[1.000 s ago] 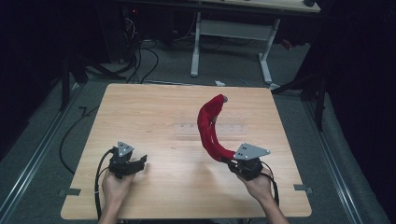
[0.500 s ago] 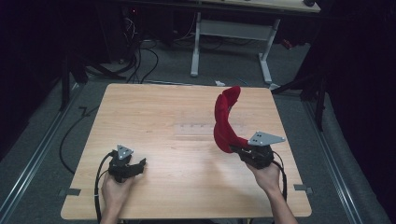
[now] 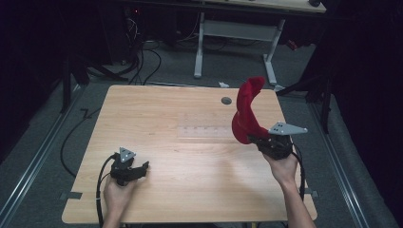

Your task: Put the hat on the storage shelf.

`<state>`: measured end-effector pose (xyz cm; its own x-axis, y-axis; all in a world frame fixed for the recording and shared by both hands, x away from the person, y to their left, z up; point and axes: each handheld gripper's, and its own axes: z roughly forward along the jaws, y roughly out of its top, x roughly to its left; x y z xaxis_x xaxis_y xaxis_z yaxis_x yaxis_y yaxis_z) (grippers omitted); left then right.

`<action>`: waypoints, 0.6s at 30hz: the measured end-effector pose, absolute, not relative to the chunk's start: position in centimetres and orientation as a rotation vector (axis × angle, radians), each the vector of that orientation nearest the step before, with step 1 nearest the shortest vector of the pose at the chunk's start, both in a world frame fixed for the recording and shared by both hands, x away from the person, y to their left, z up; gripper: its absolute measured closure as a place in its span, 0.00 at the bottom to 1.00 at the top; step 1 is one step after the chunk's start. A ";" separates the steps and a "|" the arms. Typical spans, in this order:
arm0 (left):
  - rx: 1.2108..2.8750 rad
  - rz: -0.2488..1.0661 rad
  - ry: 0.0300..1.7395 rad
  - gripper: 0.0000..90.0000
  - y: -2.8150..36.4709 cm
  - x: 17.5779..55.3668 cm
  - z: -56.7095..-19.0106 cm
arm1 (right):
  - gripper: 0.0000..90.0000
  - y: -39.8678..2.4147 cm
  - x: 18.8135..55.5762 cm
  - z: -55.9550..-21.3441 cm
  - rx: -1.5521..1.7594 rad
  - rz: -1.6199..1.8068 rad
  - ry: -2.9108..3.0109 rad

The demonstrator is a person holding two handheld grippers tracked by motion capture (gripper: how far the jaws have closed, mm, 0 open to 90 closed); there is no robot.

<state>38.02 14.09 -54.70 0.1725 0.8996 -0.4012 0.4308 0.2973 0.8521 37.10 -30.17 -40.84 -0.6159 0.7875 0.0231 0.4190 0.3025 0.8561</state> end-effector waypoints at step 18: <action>1.318 0.519 1.438 0.32 14.1 38.0 -54.7 | 0.95 -31.8 41.0 -40.8 1.194 1.102 2.131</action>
